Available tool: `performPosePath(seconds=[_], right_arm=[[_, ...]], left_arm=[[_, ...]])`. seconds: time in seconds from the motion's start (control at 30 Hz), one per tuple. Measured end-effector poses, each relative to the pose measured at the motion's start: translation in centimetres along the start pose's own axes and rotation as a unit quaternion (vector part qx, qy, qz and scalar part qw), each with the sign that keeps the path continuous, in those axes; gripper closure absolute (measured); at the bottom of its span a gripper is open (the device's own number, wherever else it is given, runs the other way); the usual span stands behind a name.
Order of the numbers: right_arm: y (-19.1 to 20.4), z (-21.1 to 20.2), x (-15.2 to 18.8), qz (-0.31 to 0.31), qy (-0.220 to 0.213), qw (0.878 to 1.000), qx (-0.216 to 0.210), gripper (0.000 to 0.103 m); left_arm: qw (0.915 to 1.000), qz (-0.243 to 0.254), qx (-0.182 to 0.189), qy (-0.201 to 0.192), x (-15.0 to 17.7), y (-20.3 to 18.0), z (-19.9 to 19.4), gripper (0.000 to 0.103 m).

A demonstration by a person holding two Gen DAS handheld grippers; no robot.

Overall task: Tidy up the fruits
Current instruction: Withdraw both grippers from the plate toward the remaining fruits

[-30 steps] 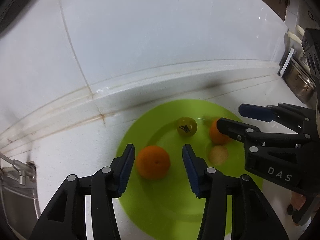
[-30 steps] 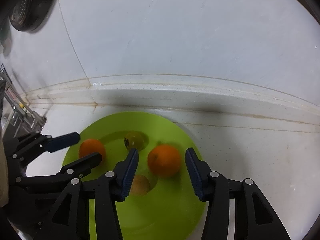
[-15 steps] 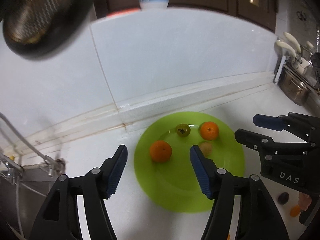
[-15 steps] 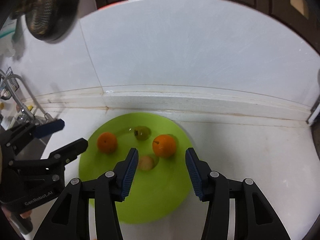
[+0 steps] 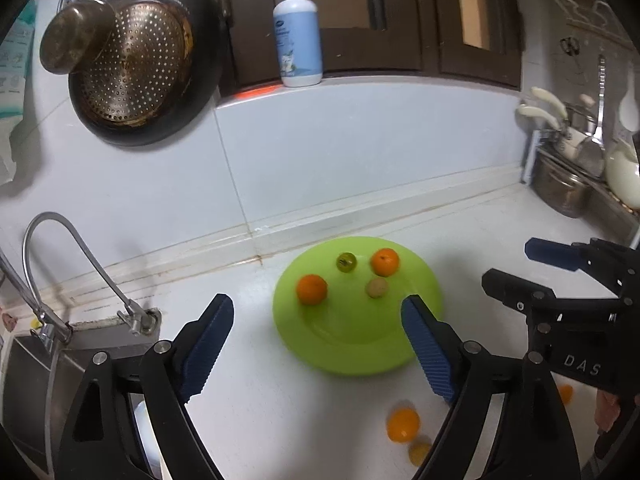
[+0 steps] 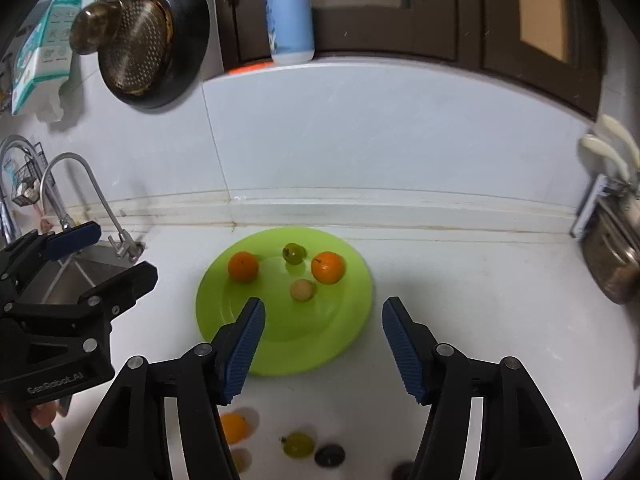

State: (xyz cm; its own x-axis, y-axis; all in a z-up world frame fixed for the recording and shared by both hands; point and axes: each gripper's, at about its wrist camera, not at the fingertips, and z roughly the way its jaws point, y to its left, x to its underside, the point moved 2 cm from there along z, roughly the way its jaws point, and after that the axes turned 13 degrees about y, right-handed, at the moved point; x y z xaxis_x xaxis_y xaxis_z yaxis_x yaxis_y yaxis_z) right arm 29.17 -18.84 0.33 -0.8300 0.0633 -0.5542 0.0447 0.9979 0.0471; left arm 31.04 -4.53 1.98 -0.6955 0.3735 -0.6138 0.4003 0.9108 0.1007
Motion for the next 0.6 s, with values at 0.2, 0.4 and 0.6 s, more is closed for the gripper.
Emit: performPosePath(seconds=[0.2,0.4,0.6], right_arm=[[-0.2,-3.2,2.7,0.015,-0.019,1.000,0.015,0.035],[-0.9,-5.2,5.5,0.048,-0.031,0.998,0.030,0.029],[-1.1,-6.1,9.0,0.064,-0.034,0.996,0.058,0.028]], left_arm=[[0.9999,-0.005,0.009,-0.013,2.7,-0.9,-2.5,0.012],[0.9997,-0.002,0.014,-0.020,5.2,-1.7,-3.7,0.011],[0.9996,0.000,0.018,-0.020,7.5,-2.3,-4.1,0.011]])
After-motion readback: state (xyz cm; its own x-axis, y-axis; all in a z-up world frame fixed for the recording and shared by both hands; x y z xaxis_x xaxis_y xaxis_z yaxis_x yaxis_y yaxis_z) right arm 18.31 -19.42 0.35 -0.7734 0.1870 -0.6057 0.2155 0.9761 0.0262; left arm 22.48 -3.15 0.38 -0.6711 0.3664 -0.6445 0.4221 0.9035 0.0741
